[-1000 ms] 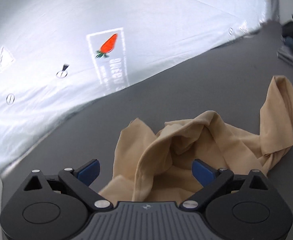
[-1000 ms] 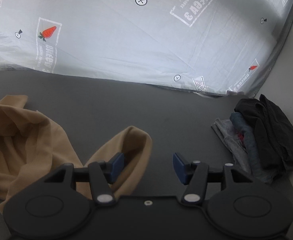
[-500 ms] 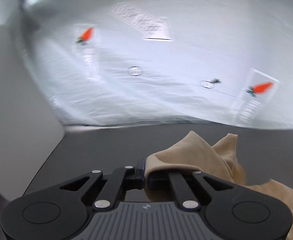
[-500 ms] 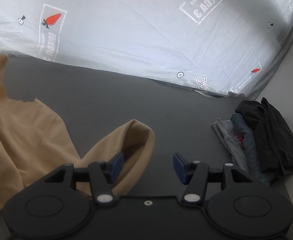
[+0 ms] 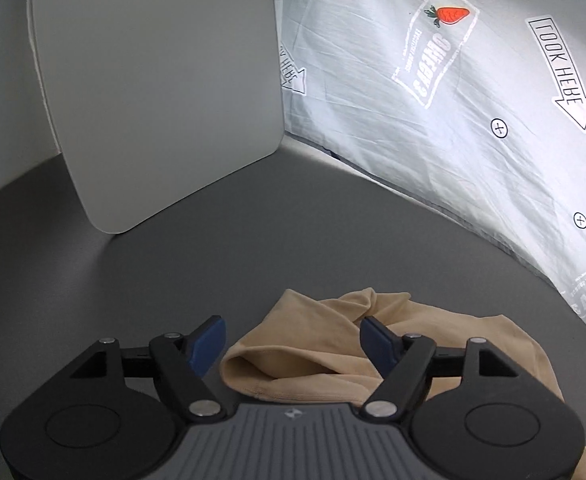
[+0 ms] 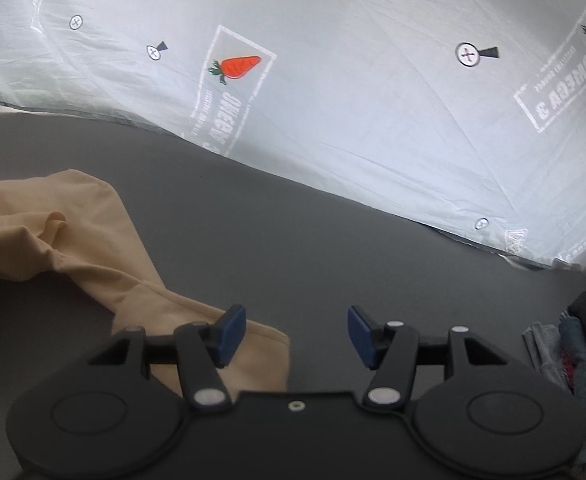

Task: Fold clothes
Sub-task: 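Lift the beige shirt high with both tools and shake it open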

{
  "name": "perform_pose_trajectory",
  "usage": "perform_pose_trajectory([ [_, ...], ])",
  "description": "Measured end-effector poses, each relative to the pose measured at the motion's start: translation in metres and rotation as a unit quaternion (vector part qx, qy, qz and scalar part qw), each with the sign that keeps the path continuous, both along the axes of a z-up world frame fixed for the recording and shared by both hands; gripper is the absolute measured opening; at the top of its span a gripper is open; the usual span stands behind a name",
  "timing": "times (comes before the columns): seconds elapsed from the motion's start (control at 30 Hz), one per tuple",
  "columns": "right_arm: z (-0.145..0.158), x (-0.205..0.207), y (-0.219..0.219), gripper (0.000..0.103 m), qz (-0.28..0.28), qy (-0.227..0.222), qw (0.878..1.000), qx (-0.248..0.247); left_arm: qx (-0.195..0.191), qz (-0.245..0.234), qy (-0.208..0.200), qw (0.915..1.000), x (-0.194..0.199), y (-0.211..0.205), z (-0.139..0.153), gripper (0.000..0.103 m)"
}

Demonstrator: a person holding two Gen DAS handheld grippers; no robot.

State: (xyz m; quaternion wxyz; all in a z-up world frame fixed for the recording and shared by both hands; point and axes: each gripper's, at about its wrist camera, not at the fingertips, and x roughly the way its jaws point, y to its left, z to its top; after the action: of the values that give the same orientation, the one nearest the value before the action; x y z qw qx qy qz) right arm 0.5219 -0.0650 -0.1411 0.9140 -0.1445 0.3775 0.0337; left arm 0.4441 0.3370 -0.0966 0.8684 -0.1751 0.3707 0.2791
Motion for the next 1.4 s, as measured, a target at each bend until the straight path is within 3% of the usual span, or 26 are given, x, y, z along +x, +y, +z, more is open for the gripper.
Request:
perform_pose_trajectory([
  [0.17, -0.008, 0.055, 0.052, 0.058, 0.083, 0.008, 0.995, 0.054, 0.046, -0.08, 0.028, 0.9953, 0.06, 0.0, -0.029, 0.077],
  [0.27, -0.022, 0.094, 0.092, 0.056, 0.135, 0.012, 0.989, 0.065, 0.051, -0.158, 0.056, 0.9844, 0.1, 0.001, -0.056, 0.077],
  [0.33, -0.036, 0.119, 0.117, 0.046, 0.176, 0.026, 0.981, 0.078, 0.042, -0.21, 0.094, 0.9723, 0.124, 0.001, -0.078, 0.077],
  [0.37, -0.044, 0.131, 0.129, 0.041, 0.193, 0.036, 0.976, 0.09, 0.039, -0.222, 0.114, 0.9677, 0.132, 0.002, -0.088, 0.077],
  [0.43, -0.061, 0.156, 0.15, 0.04, 0.214, 0.071, 0.968, 0.108, 0.043, -0.236, 0.134, 0.9615, 0.139, 0.004, -0.101, 0.077],
  [0.53, -0.076, 0.176, 0.173, 0.046, 0.24, 0.096, 0.959, 0.113, 0.028, -0.229, 0.143, 0.9625, 0.141, 0.015, -0.113, 0.072],
  [0.57, -0.081, 0.181, 0.18, 0.05, 0.239, 0.104, 0.959, 0.109, 0.013, -0.223, 0.137, 0.9651, 0.139, 0.019, -0.116, 0.066],
  [0.63, -0.09, 0.186, 0.188, 0.047, 0.238, 0.117, 0.958, 0.105, -0.01, -0.21, 0.116, 0.9708, 0.132, 0.026, -0.121, 0.053],
  [0.67, -0.089, 0.184, 0.189, 0.032, 0.243, 0.114, 0.957, 0.11, -0.019, -0.202, 0.1, 0.974, 0.129, 0.029, -0.122, 0.044],
  [0.7, -0.087, 0.18, 0.189, 0.006, 0.248, 0.11, 0.956, 0.109, -0.017, -0.189, 0.092, 0.9775, 0.125, 0.028, -0.119, 0.019],
  [0.77, -0.078, 0.167, 0.185, 0.004, 0.253, 0.081, 0.958, 0.106, -0.003, -0.165, 0.081, 0.983, 0.12, 0.024, -0.113, 0.013],
  [0.9, -0.033, 0.121, 0.16, 0.002, 0.223, -0.012, 0.97, 0.1, 0.05, -0.154, 0.034, 0.9863, 0.097, 0.0, -0.071, 0.011],
  [1.0, 0.02, 0.069, 0.131, 0.002, 0.202, -0.107, 0.97, 0.077, 0.091, -0.148, -0.038, 0.984, 0.063, -0.024, -0.011, 0.011],
  [1.07, 0.058, 0.033, 0.108, 0.002, 0.182, -0.171, 0.966, 0.063, 0.111, -0.148, -0.102, 0.9774, 0.034, -0.042, 0.038, 0.011],
  [1.13, 0.097, -0.001, 0.079, 0.002, 0.154, -0.232, 0.958, 0.062, 0.144, -0.148, -0.167, 0.9641, 0.003, -0.067, 0.086, 0.011],
  [1.2, 0.134, -0.034, 0.052, 0.002, 0.123, -0.291, 0.946, 0.063, 0.191, -0.146, -0.23, 0.9428, -0.029, -0.095, 0.134, 0.009],
  [1.3, 0.184, -0.085, 0.009, 0.002, 0.078, -0.376, 0.921, 0.07, 0.225, -0.163, -0.311, 0.9088, -0.077, -0.132, 0.192, 0.009],
  [1.4, 0.219, -0.128, -0.027, 0.002, 0.052, -0.435, 0.896, 0.08, 0.205, -0.183, -0.361, 0.8911, -0.111, -0.156, 0.217, 0.009],
])
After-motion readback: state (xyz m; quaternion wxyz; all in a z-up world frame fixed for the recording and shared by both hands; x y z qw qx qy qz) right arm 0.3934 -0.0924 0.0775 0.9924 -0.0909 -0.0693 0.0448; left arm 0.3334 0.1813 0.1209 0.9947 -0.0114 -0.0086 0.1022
